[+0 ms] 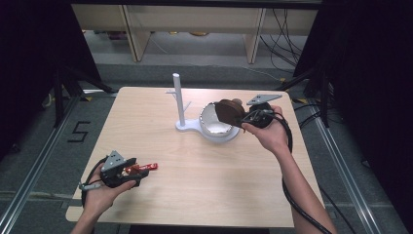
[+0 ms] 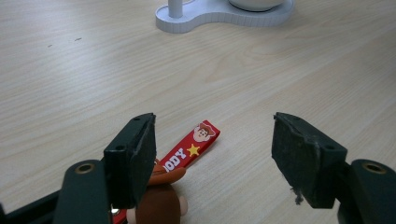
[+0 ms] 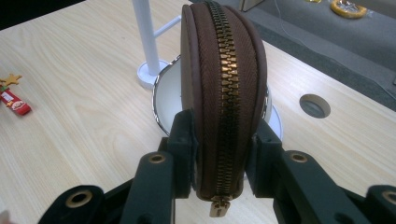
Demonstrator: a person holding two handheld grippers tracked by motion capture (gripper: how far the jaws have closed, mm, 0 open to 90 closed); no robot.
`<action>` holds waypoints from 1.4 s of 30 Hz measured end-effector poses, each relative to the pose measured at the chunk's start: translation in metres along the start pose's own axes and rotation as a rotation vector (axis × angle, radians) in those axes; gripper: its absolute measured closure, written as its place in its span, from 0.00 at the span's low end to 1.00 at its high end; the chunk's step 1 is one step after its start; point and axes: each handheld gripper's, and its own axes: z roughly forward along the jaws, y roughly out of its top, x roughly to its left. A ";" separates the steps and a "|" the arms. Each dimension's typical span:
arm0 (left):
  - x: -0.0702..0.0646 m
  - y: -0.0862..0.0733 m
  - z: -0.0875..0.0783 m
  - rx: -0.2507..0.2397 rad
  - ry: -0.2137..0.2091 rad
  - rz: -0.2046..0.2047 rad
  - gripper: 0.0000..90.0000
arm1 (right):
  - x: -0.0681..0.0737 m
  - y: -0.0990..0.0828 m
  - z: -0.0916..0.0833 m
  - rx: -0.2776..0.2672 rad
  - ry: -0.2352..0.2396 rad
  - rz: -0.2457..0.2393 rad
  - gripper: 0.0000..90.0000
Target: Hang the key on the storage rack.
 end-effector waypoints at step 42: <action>0.001 -0.003 0.003 0.009 -0.011 -0.003 0.34 | -0.005 0.006 0.050 0.108 0.015 -0.015 0.76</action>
